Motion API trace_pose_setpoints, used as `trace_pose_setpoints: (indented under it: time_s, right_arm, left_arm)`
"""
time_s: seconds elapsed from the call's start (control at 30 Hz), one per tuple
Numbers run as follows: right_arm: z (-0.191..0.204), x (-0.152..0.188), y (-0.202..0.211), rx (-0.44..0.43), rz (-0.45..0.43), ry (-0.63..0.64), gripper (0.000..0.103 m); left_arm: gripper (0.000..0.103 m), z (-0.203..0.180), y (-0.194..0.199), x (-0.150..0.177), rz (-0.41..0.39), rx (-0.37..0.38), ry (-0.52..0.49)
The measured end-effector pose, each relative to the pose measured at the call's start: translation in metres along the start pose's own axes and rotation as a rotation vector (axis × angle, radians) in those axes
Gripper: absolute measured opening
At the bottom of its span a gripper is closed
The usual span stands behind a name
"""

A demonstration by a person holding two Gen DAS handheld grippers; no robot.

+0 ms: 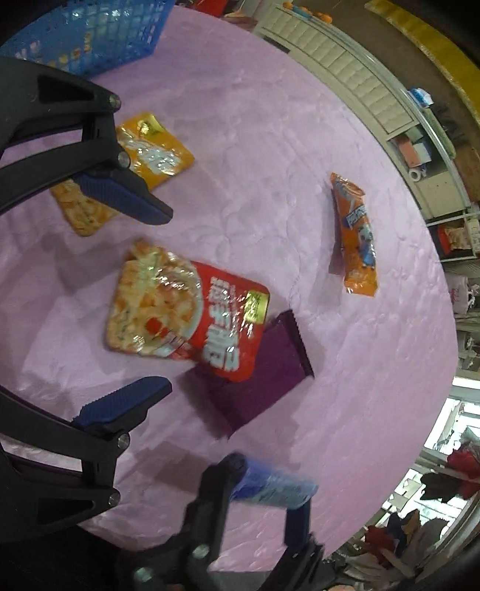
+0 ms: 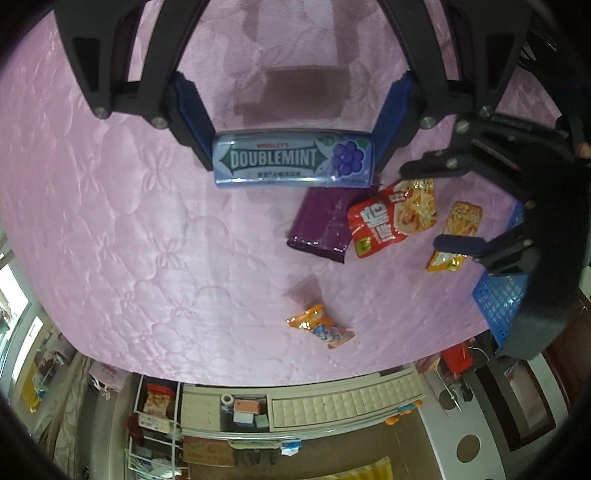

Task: Organize snacks
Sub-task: 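Lift the gum tube with the right tool while the left tool approaches the red noodle pack, then grasp the red noodle pack with the left tool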

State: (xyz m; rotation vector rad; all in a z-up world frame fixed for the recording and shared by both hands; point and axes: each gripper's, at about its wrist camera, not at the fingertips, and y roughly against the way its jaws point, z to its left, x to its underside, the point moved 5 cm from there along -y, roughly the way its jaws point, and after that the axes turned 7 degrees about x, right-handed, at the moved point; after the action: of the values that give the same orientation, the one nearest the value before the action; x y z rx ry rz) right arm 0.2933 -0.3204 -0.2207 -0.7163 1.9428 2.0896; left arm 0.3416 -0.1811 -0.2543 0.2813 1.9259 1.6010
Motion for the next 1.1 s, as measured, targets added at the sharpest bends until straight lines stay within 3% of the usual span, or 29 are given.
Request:
trace_pose_setpoints:
  time_s: [0.3,0.43,0.53,0.67,0.83,1.1]
  right_arm:
    - [-0.01,0.0,-0.002,-0.025,0.0,-0.03,0.083]
    - [-0.011,0.0,0.001,-0.036,-0.009,-0.044,0.083]
    - [-0.013,-0.001,0.006,-0.054,-0.028,-0.064,0.083]
    - [-0.015,-0.001,0.005,-0.063,-0.02,-0.073,0.083]
    - [-0.013,-0.001,0.004,-0.064,-0.017,-0.067,0.083]
    - [-0.009,0.0,-0.002,-0.051,0.002,-0.05,0.083]
  left_arm:
    - [0.082,0.003,-0.021,-0.023,0.018,0.05,-0.018]
    - [0.071,0.005,-0.022,-0.03,0.039,0.06,-0.015]
    - [0.056,0.003,-0.019,-0.032,0.052,0.084,-0.026]
    - [0.051,-0.006,-0.02,-0.033,0.076,0.089,-0.05]
    - [0.035,-0.006,-0.021,-0.034,0.088,0.113,-0.025]
    - [0.022,-0.02,-0.017,-0.023,0.049,0.076,-0.015]
